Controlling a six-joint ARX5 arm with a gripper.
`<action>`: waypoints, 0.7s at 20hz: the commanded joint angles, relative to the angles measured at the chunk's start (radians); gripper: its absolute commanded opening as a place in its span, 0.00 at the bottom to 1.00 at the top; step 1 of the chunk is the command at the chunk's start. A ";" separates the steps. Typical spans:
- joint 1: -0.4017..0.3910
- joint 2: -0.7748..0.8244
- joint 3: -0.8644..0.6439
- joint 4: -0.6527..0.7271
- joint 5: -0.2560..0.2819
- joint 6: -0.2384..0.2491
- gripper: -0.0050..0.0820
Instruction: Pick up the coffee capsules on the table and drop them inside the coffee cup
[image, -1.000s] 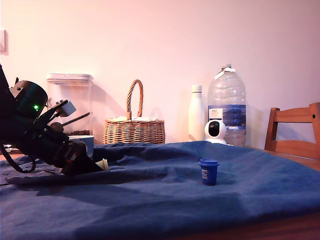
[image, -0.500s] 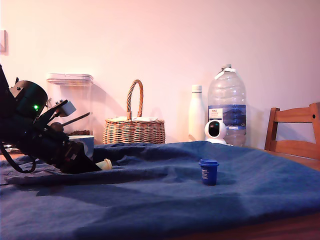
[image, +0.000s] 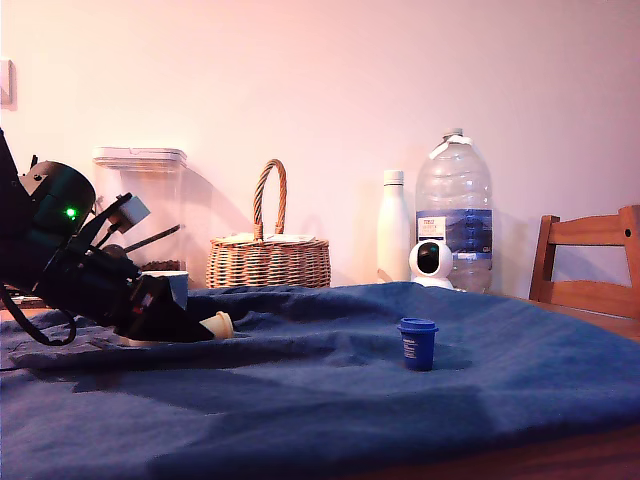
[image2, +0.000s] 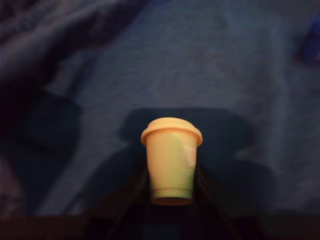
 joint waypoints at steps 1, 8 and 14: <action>-0.005 -0.054 -0.014 -0.013 0.018 -0.030 0.24; -0.002 -0.233 -0.014 -0.162 0.025 -0.033 0.20; 0.029 -0.373 -0.014 -0.287 -0.089 -0.087 0.20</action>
